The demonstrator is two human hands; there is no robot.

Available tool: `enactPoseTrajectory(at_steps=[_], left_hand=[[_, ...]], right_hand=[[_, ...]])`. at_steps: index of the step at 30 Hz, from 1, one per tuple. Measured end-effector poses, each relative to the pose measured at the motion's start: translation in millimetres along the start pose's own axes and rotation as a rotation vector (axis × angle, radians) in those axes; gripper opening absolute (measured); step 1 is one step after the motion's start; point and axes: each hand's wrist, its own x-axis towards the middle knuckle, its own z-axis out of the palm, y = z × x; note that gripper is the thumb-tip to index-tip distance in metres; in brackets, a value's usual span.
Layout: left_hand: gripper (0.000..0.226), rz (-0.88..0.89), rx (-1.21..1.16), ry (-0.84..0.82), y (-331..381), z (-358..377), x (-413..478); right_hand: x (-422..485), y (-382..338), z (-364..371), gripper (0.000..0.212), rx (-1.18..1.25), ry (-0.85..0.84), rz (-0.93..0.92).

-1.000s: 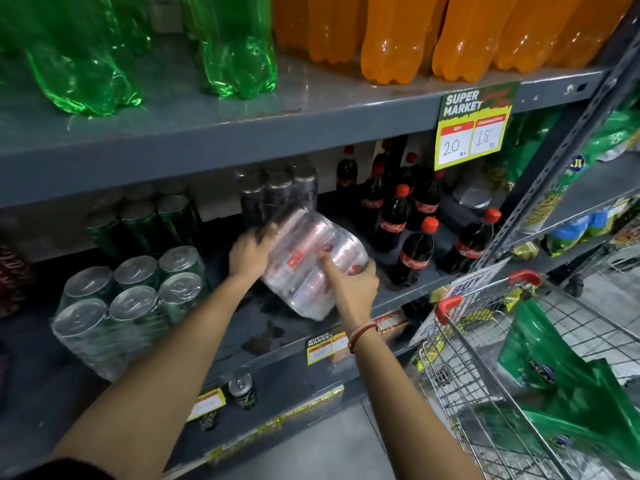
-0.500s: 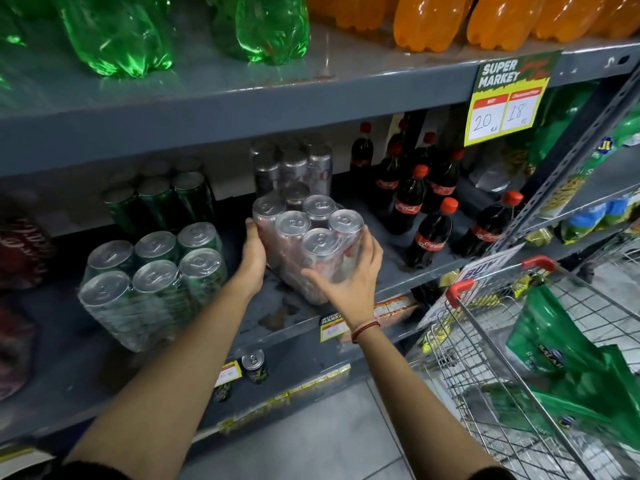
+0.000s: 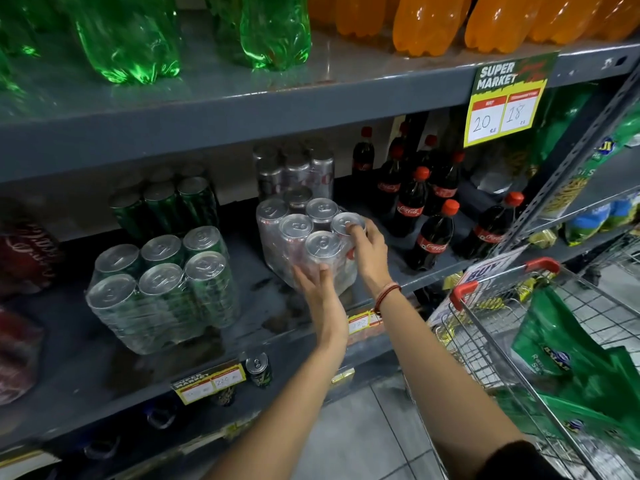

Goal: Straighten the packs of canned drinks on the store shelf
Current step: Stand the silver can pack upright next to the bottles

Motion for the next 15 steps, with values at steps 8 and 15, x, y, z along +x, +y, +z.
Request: enactPoseTrajectory(at_steps=[8,15], left_hand=[[0.092,-0.124,0.068,-0.084,1.9,-18.9,50.2],[0.06,-0.116,0.092,-0.186,46.4,-32.6,100.0]], right_hand=[[-57.1,4.8,7.6,0.037,0.086,0.215,-0.06],[-93.1,17.9,26.8,0.038,0.041,0.15,-0.123]])
